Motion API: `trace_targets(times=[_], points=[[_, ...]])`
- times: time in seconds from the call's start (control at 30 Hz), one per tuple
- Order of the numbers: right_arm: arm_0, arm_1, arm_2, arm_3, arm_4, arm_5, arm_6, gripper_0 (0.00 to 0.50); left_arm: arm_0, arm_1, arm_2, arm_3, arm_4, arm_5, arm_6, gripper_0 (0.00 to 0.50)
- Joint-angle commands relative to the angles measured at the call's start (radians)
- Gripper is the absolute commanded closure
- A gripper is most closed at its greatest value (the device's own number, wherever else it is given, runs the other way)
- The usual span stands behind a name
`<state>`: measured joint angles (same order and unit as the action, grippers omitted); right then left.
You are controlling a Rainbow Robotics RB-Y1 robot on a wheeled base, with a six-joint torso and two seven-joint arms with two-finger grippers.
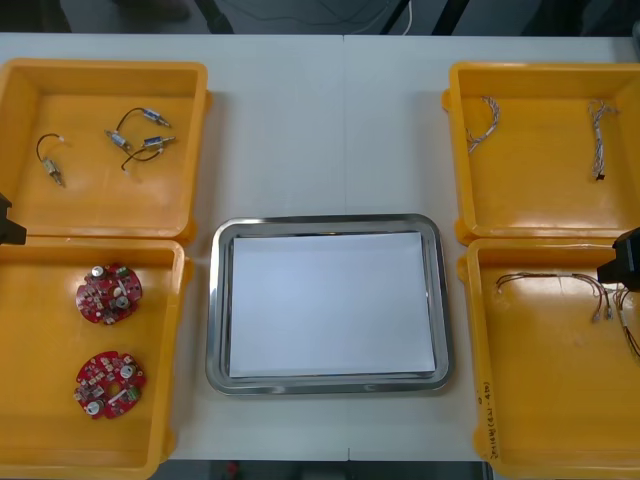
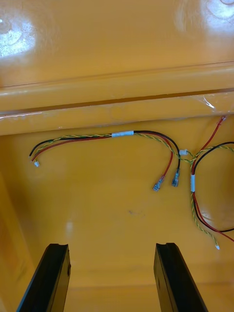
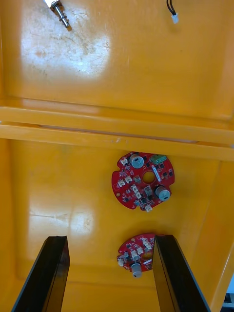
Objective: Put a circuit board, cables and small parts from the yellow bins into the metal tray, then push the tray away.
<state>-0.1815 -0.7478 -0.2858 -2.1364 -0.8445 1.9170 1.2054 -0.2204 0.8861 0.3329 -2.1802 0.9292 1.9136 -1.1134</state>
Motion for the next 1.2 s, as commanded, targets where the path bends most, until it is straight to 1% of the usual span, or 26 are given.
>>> trace_targets(times=[0.03, 1.2], points=[[0.007, -0.042, 0.005, -0.008, -0.005, 0.003, 0.013, 0.000, 0.016, 0.047, 0.031, -0.026, 0.003, 0.006, -0.082, 0.000], [0.007, -0.042, 0.005, -0.008, -0.005, 0.003, 0.013, 0.000, 0.016, 0.047, 0.031, -0.026, 0.003, 0.006, -0.082, 0.000]])
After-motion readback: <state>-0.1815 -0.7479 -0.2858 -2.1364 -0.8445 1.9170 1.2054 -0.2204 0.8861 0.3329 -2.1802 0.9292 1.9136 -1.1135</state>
